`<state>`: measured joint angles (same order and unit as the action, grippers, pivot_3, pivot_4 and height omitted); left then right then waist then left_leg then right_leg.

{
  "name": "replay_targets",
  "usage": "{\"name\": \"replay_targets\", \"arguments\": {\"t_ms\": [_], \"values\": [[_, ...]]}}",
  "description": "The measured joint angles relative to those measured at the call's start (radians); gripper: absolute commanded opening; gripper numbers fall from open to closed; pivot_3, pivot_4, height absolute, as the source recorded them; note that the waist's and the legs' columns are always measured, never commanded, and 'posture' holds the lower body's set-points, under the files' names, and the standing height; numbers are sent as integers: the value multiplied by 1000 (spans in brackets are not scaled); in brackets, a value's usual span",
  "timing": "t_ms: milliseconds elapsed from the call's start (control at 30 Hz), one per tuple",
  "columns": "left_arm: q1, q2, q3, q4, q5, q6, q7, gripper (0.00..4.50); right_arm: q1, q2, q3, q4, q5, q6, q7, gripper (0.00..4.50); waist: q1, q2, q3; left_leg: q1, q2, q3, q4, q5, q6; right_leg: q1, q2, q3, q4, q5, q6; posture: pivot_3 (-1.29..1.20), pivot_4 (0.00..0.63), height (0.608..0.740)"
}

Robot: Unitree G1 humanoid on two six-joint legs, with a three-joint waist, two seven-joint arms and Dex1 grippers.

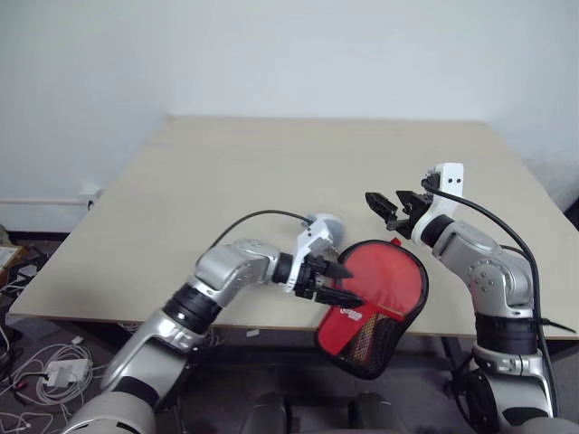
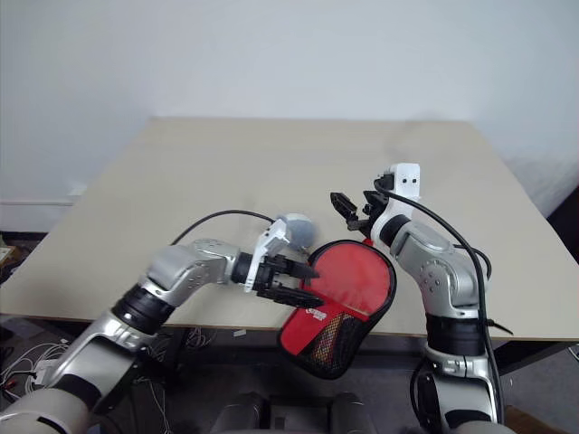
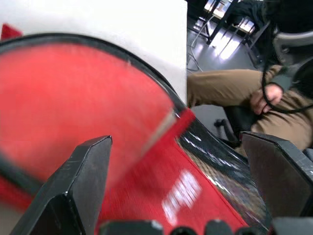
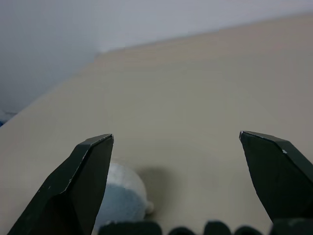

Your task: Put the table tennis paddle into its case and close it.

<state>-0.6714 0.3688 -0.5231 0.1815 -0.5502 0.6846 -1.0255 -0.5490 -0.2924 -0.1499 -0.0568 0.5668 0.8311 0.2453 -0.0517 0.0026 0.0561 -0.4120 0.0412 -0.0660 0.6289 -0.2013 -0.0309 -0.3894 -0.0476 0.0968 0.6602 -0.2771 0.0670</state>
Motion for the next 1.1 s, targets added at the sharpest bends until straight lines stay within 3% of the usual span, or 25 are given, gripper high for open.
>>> {"name": "replay_targets", "arguments": {"t_ms": [167, 333, 867, 1100], "values": [[0, -121, -32, 67, 107, -35, 11, 4444, -73, 4, -28, 107, 25, 55, 20, 4500, 1, 0, 0, 0, 0, 0, 1, 0, 0, 1, 0, 0, 0, 1, 0, 0, 0, 740], [-7, -166, -44, 100, 204, -65, 24, 4444, -129, -12, -1, 198, 28, 106, 99, 4500, -1, 1, 0, 0, 0, 0, 1, 0, 0, 1, 0, 0, 0, 0, 0, 0, 0, 740], [-13, -199, -39, 80, 299, -21, 23, 4444, -349, 4, 247, 619, -162, -4, 451, 4500, -2, 1, -1, 2, 0, -1, 2, 0, 0, 2, 0, -1, 0, 0, 1, 0, 0, 740], [0, -202, -23, 69, 304, -5, 22, 4444, -372, 33, 265, 701, -227, -57, 523, 4500, -2, 1, -1, 2, 0, -1, 2, 0, 0, 3, 0, -1, 1, 0, 1, 0, 0, 740]]}}
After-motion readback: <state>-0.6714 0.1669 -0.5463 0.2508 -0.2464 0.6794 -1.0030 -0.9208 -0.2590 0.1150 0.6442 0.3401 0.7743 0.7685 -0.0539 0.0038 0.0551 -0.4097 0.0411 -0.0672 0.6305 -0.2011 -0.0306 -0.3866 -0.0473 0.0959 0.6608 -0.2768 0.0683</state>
